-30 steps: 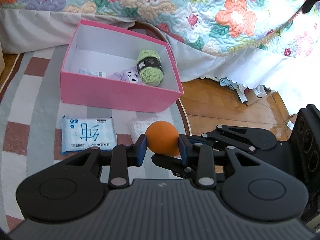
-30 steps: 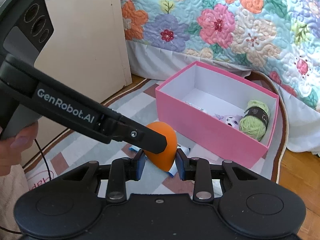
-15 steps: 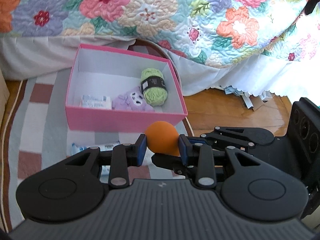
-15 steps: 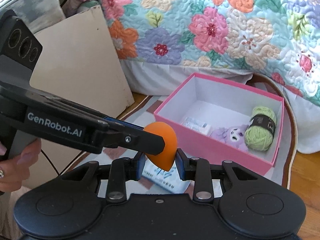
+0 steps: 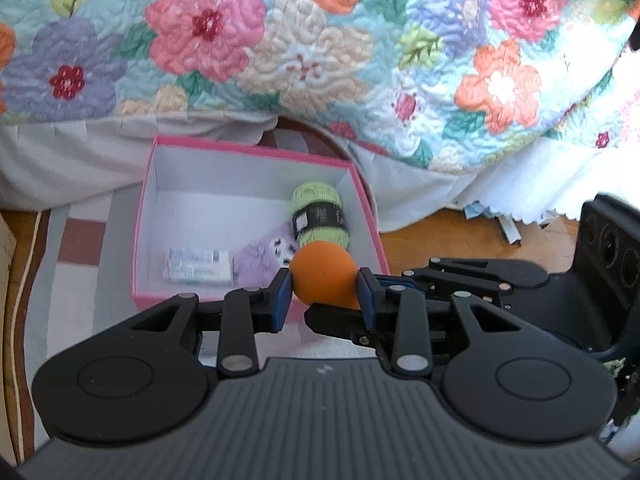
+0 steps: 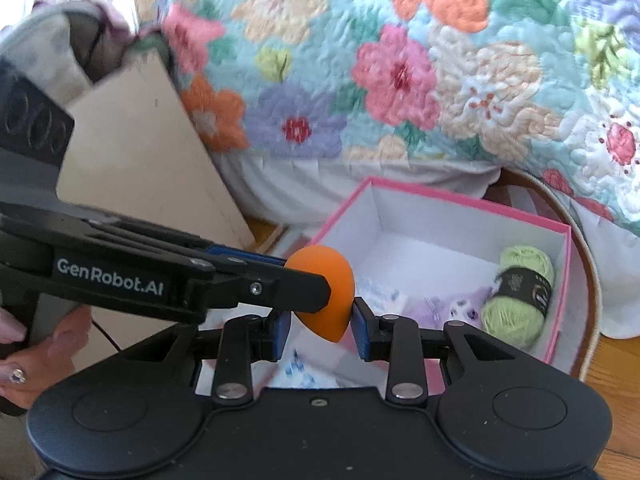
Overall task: Organize objects
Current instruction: 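Carry the orange sponge with the left tool over the pink box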
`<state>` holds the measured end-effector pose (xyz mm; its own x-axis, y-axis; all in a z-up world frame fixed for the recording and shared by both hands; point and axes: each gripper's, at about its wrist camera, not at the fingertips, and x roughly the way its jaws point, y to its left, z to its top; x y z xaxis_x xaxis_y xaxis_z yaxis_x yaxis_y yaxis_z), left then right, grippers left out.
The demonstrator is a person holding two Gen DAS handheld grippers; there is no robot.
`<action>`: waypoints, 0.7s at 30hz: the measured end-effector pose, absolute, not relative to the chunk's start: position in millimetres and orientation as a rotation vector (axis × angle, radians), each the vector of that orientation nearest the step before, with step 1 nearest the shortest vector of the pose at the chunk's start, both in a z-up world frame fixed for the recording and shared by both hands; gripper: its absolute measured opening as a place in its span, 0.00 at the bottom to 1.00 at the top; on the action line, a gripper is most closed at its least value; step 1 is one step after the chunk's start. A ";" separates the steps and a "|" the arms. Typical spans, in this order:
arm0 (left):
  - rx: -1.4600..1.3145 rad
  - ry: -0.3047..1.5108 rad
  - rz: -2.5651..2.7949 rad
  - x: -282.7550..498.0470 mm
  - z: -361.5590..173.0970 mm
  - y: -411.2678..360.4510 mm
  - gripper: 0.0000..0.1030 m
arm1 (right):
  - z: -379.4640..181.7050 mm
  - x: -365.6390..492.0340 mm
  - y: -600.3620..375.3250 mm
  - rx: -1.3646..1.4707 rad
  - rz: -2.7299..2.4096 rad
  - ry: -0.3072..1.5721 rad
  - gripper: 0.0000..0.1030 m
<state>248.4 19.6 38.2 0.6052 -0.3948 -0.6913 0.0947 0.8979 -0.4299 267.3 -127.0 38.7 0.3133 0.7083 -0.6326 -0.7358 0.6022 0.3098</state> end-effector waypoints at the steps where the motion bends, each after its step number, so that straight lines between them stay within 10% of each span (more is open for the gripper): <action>1: -0.386 0.892 -0.297 252.4 39.6 20.8 0.32 | 38.1 270.9 -130.9 -0.003 0.956 0.812 0.37; 21: -0.403 0.882 -0.227 324.6 4.7 19.0 0.32 | 10.1 342.6 -115.4 0.085 0.896 0.878 0.36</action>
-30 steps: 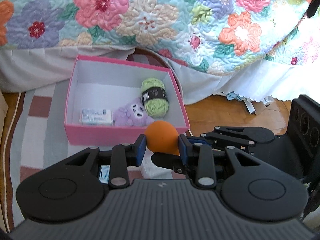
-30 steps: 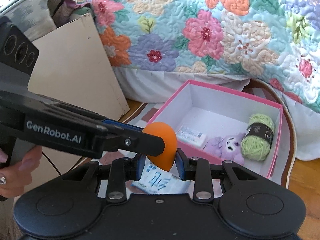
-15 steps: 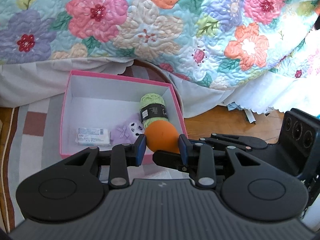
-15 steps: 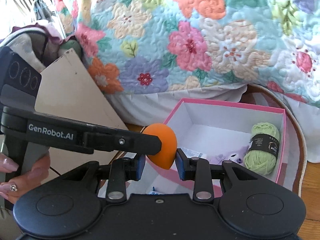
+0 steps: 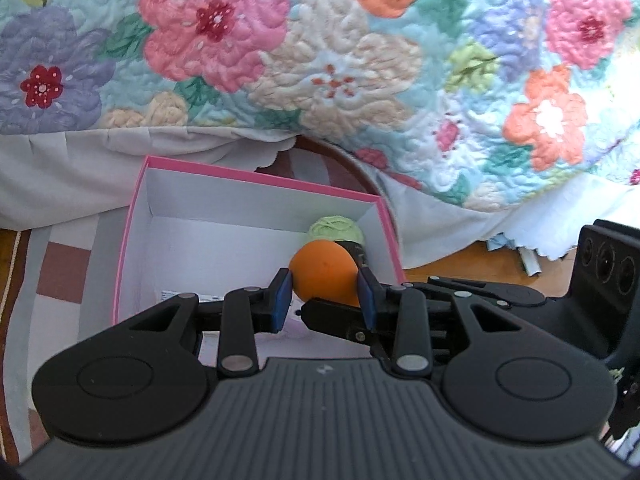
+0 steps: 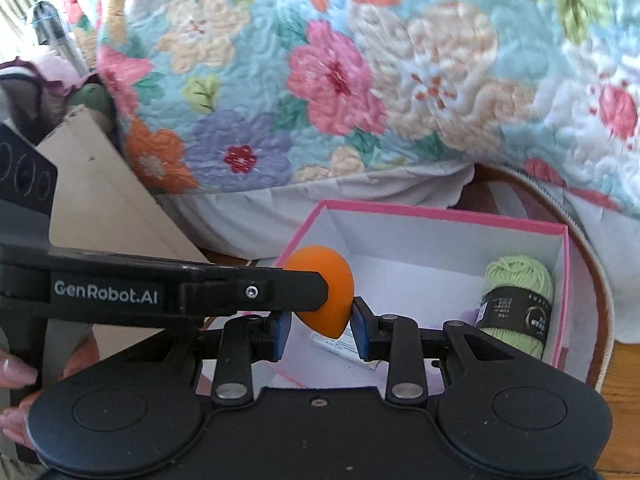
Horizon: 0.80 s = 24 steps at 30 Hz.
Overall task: Organize objects
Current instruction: 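Carry the orange sponge with the left tool over the pink box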
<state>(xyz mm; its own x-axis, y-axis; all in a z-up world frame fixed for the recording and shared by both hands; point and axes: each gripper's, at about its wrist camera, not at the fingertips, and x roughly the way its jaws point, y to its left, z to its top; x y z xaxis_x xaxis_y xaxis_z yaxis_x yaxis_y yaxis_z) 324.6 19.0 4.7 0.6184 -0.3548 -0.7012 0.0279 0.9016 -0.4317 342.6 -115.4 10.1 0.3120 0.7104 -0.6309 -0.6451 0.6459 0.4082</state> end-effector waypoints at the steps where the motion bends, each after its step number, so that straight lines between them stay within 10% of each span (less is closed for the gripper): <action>1: -0.399 0.884 -0.223 328.4 1.2 19.1 0.32 | 5.8 347.2 -113.3 0.094 0.889 0.892 0.36; 24: -0.588 1.007 -0.169 405.8 -120.6 27.3 0.31 | -84.9 423.6 -77.7 -0.104 0.771 1.114 0.38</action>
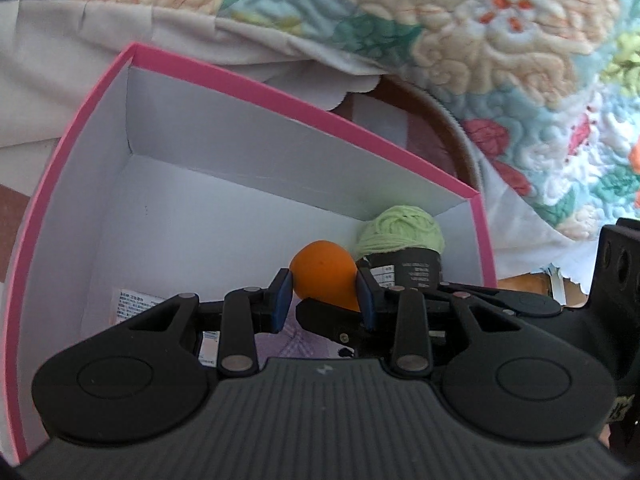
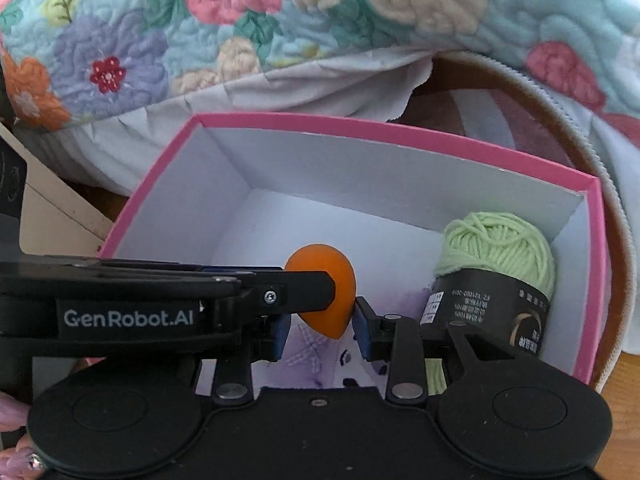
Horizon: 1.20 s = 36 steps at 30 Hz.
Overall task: Organize objects
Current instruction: 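Carry the orange sponge with the left tool over the pink box, then open the left tool to drop the sponge into the box, then raise the left tool out of the box and back over the rug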
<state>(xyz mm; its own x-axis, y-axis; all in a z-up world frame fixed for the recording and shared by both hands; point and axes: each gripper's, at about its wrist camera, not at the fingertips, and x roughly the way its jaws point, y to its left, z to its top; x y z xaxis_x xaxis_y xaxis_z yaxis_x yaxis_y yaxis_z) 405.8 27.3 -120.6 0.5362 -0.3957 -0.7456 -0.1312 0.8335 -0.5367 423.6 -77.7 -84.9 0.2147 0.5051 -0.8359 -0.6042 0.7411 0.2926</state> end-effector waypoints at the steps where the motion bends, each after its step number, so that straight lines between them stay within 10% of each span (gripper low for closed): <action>1: -0.587 1.013 -0.166 406.0 -122.5 27.5 0.31 | -87.2 424.7 -76.6 -0.110 0.778 1.124 0.38; 36: -0.274 0.999 -0.029 307.9 -25.3 46.1 0.38 | 8.8 329.2 -121.4 -0.087 0.782 0.878 0.45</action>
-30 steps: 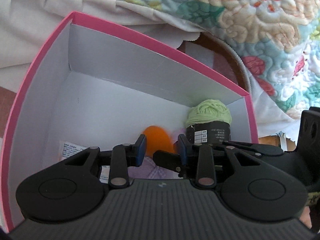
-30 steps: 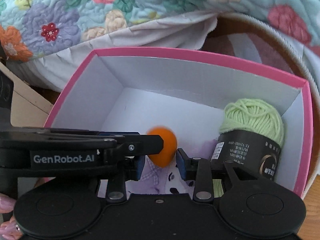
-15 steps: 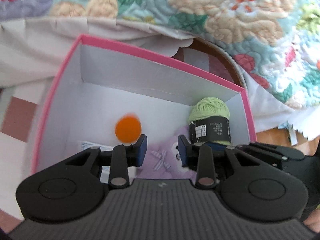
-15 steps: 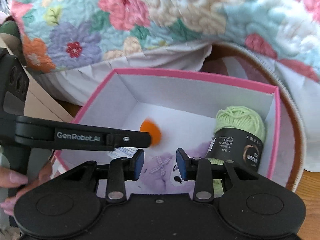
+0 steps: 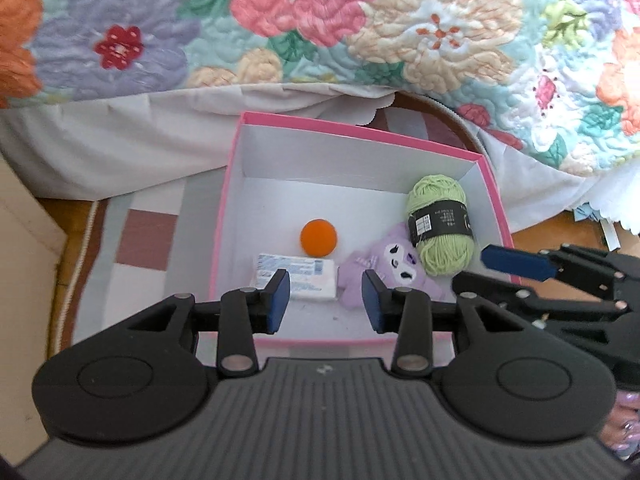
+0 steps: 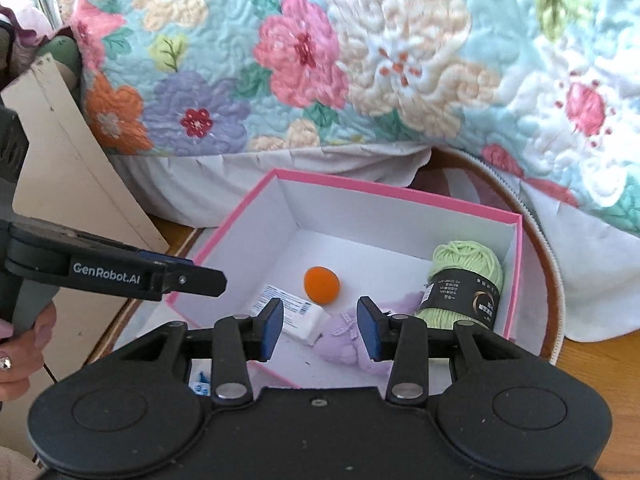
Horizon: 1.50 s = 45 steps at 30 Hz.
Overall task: Organize objects
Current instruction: 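Raise the left tool out of the box and back over the rug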
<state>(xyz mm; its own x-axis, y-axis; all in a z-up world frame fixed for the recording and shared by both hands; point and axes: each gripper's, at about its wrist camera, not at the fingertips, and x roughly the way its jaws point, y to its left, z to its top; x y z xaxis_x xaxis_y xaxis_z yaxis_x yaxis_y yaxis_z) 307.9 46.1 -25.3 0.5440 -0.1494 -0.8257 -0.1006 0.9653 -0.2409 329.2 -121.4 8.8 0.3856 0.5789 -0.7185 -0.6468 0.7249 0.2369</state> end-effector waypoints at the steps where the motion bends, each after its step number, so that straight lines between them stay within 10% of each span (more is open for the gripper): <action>1: -0.267 0.996 -0.028 303.4 -21.4 46.7 0.39 | 13.1 325.7 -122.7 -0.088 0.779 0.874 0.46; 45: -0.144 0.979 -0.042 156.2 32.3 50.2 0.76 | 72.7 195.4 -147.8 -0.196 0.778 0.892 0.89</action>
<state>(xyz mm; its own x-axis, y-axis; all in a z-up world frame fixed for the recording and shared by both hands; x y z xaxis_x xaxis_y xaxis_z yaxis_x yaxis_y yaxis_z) 156.2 50.2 32.3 0.5577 -0.1008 -0.8239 -0.0293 0.9896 -0.1410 195.4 -147.8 72.7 0.3798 0.5271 -0.7602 -0.6820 0.7147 0.1549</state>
